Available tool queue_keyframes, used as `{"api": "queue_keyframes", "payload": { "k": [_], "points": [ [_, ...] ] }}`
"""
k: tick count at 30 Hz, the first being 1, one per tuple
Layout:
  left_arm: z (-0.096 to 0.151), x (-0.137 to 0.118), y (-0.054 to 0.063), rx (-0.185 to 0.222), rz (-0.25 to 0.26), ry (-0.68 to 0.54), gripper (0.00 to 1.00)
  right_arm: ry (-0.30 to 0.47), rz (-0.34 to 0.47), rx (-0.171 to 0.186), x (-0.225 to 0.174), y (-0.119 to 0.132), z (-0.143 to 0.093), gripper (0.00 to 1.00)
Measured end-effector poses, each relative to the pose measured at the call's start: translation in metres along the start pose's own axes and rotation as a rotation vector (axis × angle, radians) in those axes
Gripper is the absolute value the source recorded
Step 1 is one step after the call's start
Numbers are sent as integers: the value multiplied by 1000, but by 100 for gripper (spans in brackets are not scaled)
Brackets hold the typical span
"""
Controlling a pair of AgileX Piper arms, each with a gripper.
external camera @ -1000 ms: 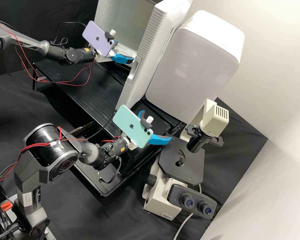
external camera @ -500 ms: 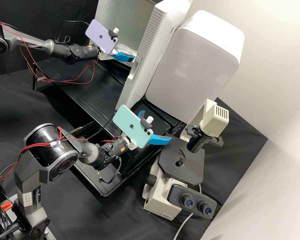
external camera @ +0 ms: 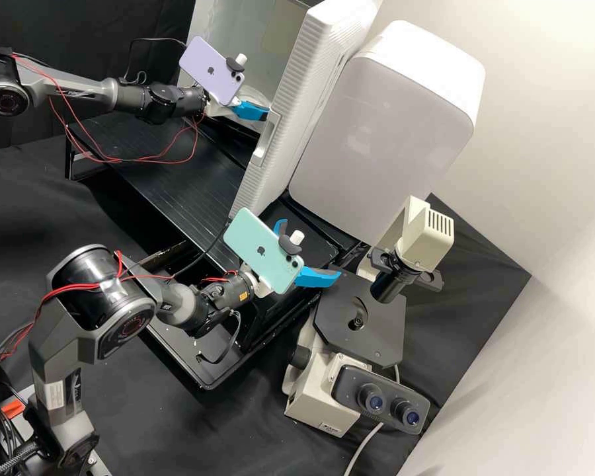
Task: Place the petri dish in the incubator
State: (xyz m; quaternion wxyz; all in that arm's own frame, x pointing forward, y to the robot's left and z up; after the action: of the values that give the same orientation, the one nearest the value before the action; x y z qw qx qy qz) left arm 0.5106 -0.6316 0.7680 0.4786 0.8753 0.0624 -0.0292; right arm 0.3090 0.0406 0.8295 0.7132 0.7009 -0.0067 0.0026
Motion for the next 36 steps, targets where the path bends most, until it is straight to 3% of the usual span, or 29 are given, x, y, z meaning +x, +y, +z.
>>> {"api": "queue_keyframes", "payload": {
  "k": [8,22,23,36],
  "points": [
    [4,11,-1,-65,-5,0,0,0,0,0,0,0,0,100],
    [0,18,-5,-68,-4,9,0,0,0,0,0,0,0,100],
    [0,17,-5,-68,-4,8,100,0,0,0,0,0,0,100],
    [-8,22,-7,-55,-6,27,100,0,0,0,0,0,0,100]
  ]
}}
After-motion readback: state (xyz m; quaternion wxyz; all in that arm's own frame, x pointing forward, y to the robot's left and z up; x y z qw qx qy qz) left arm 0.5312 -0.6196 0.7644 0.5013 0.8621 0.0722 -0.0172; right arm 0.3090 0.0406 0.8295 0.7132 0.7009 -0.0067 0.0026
